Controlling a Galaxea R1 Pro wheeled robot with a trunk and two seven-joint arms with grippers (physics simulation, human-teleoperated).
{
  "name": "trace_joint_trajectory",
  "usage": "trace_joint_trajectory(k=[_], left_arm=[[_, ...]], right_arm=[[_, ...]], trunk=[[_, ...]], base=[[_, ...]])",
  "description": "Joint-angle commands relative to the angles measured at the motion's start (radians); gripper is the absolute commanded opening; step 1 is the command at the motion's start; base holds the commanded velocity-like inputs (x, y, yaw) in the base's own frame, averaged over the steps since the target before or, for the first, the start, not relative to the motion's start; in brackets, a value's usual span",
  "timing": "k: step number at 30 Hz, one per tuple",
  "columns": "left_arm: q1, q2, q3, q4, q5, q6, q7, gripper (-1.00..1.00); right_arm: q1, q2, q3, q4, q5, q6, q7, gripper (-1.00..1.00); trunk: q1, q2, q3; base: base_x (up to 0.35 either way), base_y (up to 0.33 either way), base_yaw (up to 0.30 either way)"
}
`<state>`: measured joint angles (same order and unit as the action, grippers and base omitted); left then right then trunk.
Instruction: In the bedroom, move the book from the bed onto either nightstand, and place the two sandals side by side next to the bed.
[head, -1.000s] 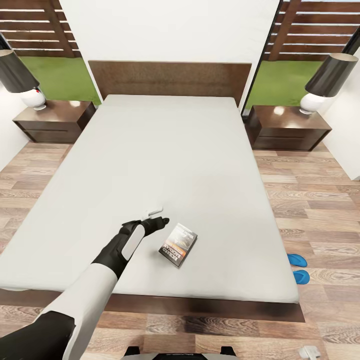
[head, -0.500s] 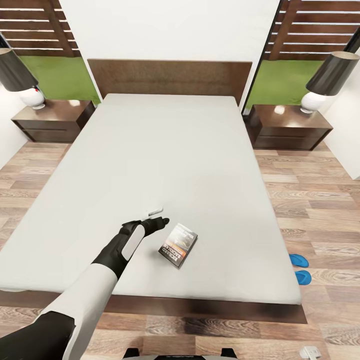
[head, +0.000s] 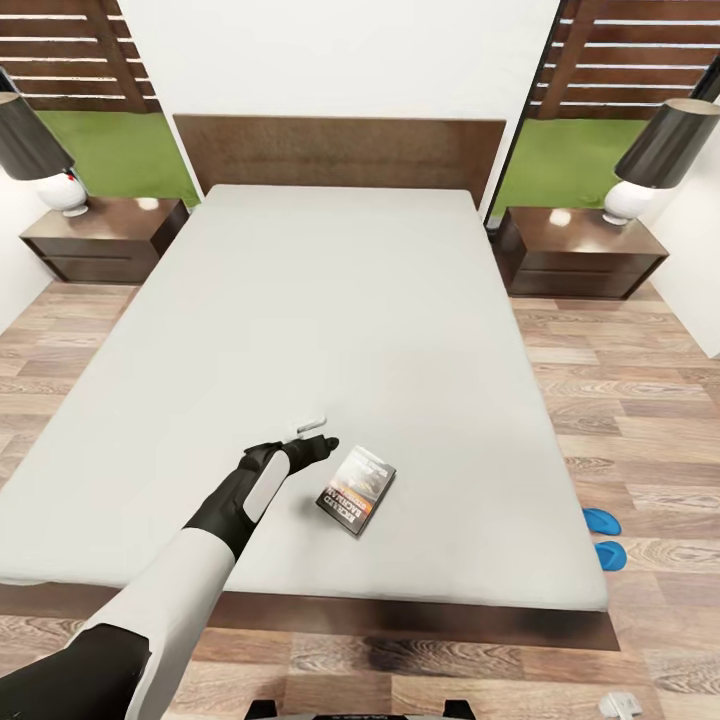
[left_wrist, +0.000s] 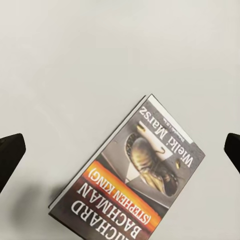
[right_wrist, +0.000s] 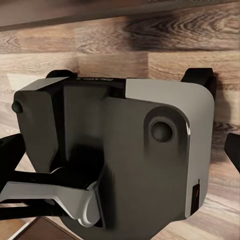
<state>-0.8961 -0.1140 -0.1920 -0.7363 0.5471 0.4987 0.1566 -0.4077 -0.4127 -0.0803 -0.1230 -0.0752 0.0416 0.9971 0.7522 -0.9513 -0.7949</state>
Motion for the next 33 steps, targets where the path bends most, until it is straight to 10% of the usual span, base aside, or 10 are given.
trace_joint_trajectory(k=[1, 33], left_arm=[[0.0, 0.0, -0.003, -0.002, 0.011, 0.003, 0.009, 1.0], [0.0, -0.001, -0.004, -0.002, 0.011, 0.003, 0.008, 1.0]], right_arm=[[0.0, 0.0, -0.007, 0.001, 0.002, 0.004, 0.005, 1.0], [0.0, 0.0, -0.007, 0.001, 0.002, 0.004, 0.005, 1.0]], trunk=[[0.004, -0.008, -0.004], [0.127, -0.232, -0.104]], base=[[0.0, 0.0, 0.0], [0.0, 0.0, 0.0]])
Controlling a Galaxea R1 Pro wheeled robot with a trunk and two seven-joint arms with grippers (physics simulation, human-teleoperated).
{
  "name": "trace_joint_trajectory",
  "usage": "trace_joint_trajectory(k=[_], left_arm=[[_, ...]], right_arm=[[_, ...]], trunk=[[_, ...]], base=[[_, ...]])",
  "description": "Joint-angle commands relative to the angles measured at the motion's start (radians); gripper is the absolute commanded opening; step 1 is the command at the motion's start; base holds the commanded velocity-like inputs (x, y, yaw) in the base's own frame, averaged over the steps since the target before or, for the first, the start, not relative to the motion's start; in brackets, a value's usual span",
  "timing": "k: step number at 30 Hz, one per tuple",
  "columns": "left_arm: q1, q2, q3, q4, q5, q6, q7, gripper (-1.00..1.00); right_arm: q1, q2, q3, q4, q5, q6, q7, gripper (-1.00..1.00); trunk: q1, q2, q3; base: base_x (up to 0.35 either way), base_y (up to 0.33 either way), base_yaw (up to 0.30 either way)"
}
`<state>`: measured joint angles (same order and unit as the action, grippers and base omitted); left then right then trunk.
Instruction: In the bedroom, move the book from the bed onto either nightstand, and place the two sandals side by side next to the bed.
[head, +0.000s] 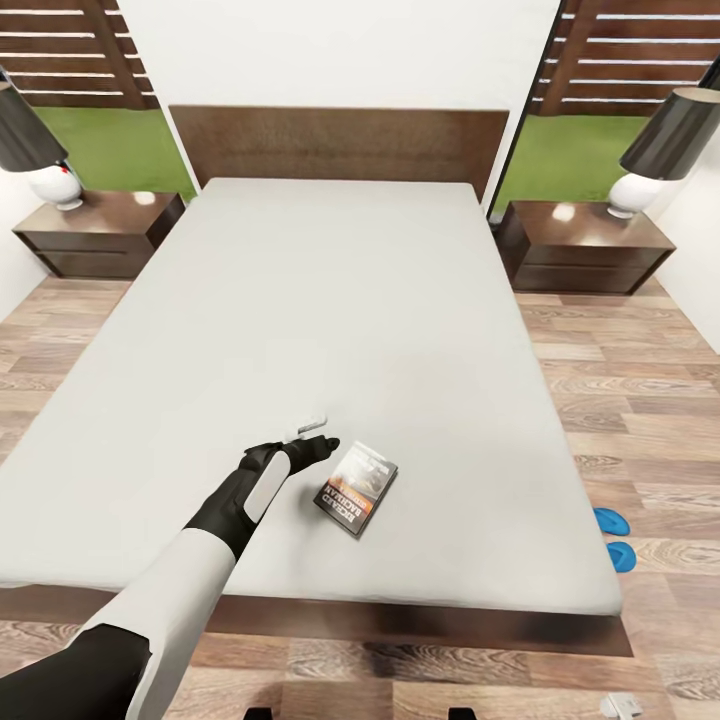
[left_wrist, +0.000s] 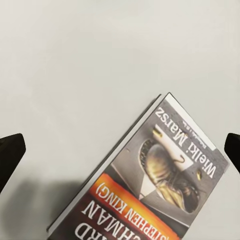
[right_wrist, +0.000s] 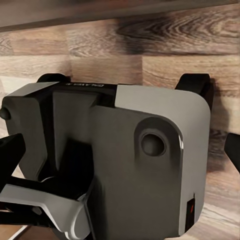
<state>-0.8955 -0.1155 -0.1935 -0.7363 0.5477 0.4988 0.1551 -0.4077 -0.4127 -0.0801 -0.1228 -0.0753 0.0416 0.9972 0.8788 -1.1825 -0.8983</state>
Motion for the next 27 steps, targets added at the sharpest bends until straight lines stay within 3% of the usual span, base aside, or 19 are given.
trace_joint_trajectory(k=[1, 5, 14, 27], left_arm=[[0.0, 0.0, -0.003, -0.002, 0.011, 0.003, 0.009, 1.0], [0.0, 0.0, -0.003, -0.002, 0.011, 0.003, 0.009, 1.0], [0.0, -0.003, -0.003, -0.002, 0.011, 0.003, 0.009, 1.0], [0.0, -0.006, -0.003, -0.002, 0.011, 0.003, 0.009, 1.0]], right_arm=[[0.0, 0.0, -0.007, 0.0, 0.002, 0.004, 0.005, 1.0], [0.0, 0.0, -0.007, 0.001, 0.002, 0.004, 0.005, 1.0], [0.0, 0.0, -0.007, 0.0, 0.002, 0.004, 0.006, 1.0], [0.0, 0.0, -0.007, 0.0, 0.002, 0.004, 0.006, 1.0]], trunk=[[0.004, -0.008, -0.004], [0.019, -0.036, -0.016], [0.019, -0.036, -0.016], [0.069, -0.127, -0.057]], base=[[0.0, 0.0, 0.0], [0.0, 0.0, 0.0], [0.0, 0.0, 0.0], [0.0, 0.0, 0.0]])
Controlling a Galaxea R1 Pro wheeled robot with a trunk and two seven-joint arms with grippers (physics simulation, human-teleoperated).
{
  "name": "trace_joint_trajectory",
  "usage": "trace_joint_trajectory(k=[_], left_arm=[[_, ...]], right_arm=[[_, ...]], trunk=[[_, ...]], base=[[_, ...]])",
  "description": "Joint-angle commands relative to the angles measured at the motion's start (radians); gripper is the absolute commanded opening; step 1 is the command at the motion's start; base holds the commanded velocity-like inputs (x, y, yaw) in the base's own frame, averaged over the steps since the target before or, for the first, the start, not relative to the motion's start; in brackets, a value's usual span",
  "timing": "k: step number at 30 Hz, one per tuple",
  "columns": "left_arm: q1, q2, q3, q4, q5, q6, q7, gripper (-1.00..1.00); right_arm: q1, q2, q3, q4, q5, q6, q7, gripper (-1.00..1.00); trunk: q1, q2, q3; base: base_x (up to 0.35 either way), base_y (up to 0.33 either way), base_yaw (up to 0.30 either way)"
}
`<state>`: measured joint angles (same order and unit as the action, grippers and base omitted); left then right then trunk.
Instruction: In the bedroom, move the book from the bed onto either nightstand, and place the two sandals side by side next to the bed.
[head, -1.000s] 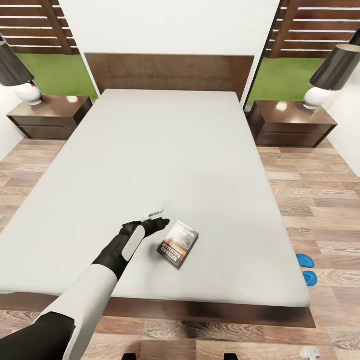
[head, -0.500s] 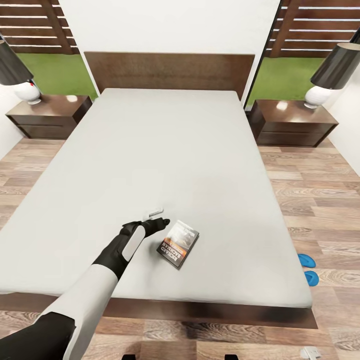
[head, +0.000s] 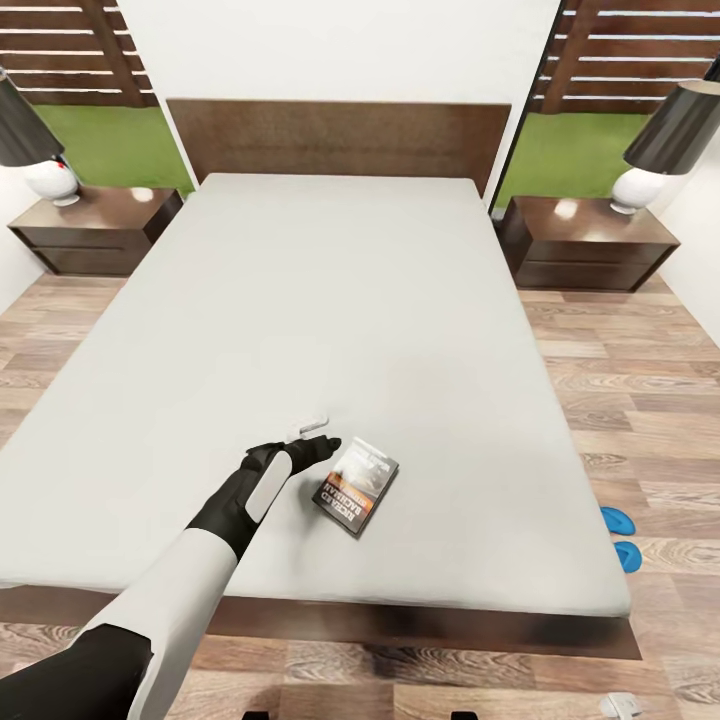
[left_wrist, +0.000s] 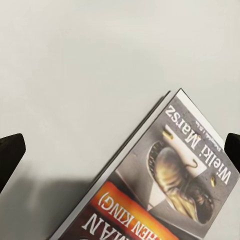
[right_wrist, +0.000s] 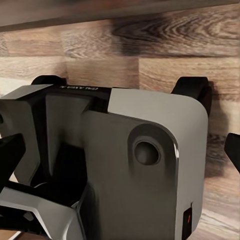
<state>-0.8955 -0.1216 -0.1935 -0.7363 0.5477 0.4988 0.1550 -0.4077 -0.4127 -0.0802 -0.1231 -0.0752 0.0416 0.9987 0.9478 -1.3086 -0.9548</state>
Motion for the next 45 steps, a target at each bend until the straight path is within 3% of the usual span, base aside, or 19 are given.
trace_joint_trajectory(k=[1, 16, 20, 32, 41, 45], left_arm=[[0.0, 0.0, -0.003, -0.002, 0.011, 0.003, 0.009, 1.0], [0.0, 0.0, -0.003, -0.002, 0.011, 0.003, 0.009, 1.0], [0.0, 0.0, -0.003, -0.002, 0.011, 0.003, 0.009, 1.0], [0.0, 0.0, -0.003, -0.002, 0.011, 0.003, 0.009, 1.0], [0.0, 0.0, -0.003, -0.002, 0.011, 0.003, 0.009, 1.0], [0.0, 0.0, -0.003, -0.002, 0.011, 0.003, 0.009, 1.0]], right_arm=[[0.0, 0.0, -0.007, 0.0, 0.002, 0.004, 0.005, 1.0], [0.0, 0.0, -0.007, 0.0, 0.002, 0.004, 0.004, 1.0], [0.0, 0.0, -0.007, 0.0, 0.002, 0.004, 0.004, 1.0], [0.0, 0.0, -0.007, 0.0, 0.002, 0.004, 0.005, 1.0], [-0.001, 0.0, -0.007, 0.0, 0.002, 0.004, 0.005, 1.0], [0.0, 0.0, -0.007, 0.0, 0.002, 0.004, 0.004, 1.0]], trunk=[[0.004, -0.008, -0.004], [0.061, -0.113, -0.051], [0.061, -0.113, -0.051], [0.107, -0.197, -0.088], [0.107, -0.197, -0.088], [0.123, -0.225, -0.101]], base=[[0.0, 0.0, 0.0], [0.0, 0.0, 0.0], [0.0, 0.0, 0.0], [0.0, 0.0, 0.0], [0.0, 0.0, 0.0], [0.0, 0.0, 0.0]])
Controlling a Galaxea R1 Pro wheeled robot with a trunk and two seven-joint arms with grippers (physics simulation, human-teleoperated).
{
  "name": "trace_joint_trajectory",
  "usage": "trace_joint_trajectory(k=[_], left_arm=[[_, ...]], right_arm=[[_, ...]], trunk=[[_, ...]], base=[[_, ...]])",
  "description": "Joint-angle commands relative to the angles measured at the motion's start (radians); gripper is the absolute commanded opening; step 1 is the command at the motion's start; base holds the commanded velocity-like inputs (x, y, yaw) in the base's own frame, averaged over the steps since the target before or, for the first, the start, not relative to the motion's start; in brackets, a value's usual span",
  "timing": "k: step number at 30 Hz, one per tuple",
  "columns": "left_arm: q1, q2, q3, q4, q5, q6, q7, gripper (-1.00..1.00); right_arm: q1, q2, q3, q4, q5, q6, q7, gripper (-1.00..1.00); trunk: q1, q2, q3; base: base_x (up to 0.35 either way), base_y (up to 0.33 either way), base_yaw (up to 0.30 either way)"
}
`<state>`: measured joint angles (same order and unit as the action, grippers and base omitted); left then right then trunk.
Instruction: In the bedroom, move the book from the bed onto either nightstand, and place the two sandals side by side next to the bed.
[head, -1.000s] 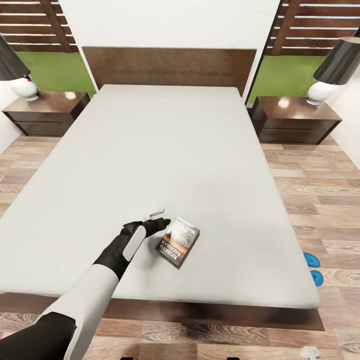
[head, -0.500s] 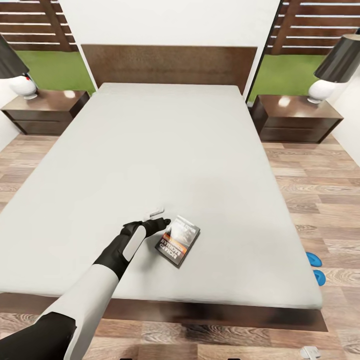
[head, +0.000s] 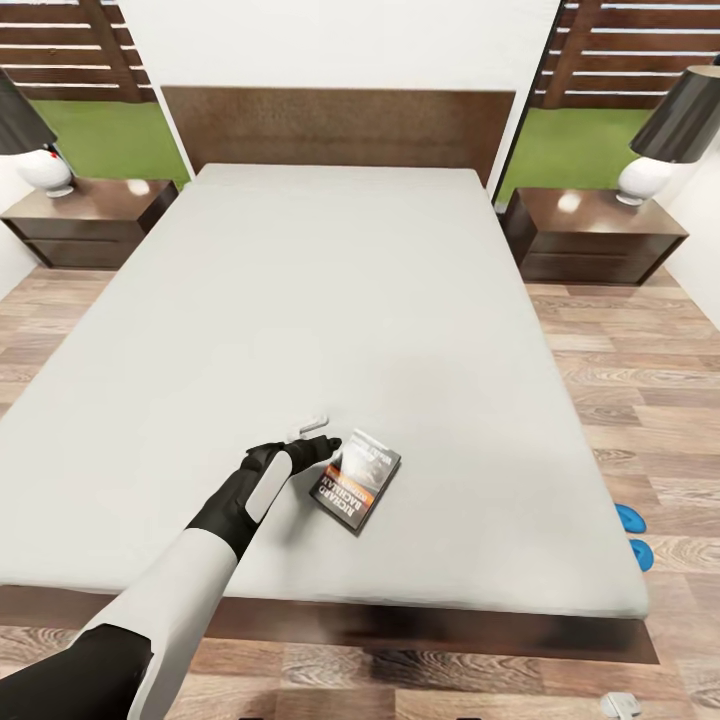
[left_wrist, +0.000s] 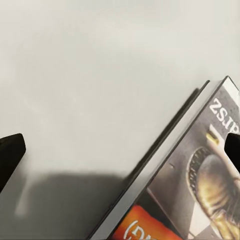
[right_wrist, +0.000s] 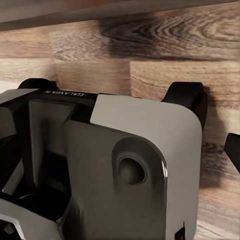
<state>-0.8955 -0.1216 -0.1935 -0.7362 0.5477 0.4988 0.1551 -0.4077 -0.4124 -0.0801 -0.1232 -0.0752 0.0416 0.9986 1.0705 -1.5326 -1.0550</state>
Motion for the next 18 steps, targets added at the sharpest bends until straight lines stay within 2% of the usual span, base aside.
trace_joint_trajectory(k=[1, 7, 18], left_arm=[[0.0, 0.0, -0.003, -0.002, 0.011, 0.003, 0.009, 1.0], [0.0, 0.0, -0.003, -0.002, 0.011, 0.003, 0.009, 1.0], [0.0, 0.0, -0.002, -0.002, 0.011, 0.003, 0.009, 1.0]], right_arm=[[0.0, 0.0, -0.007, 0.0, 0.002, 0.004, 0.005, 1.0], [0.0, 0.0, -0.007, 0.0, 0.002, 0.004, 0.005, 1.0], [0.0, 0.0, -0.007, 0.0, 0.002, 0.004, 0.005, 1.0]], trunk=[[0.004, -0.008, -0.004], [0.027, -0.05, -0.023], [0.027, -0.05, -0.023]], base=[[0.0, 0.0, 0.0], [0.0, 0.0, 0.0], [0.0, 0.0, 0.0]])
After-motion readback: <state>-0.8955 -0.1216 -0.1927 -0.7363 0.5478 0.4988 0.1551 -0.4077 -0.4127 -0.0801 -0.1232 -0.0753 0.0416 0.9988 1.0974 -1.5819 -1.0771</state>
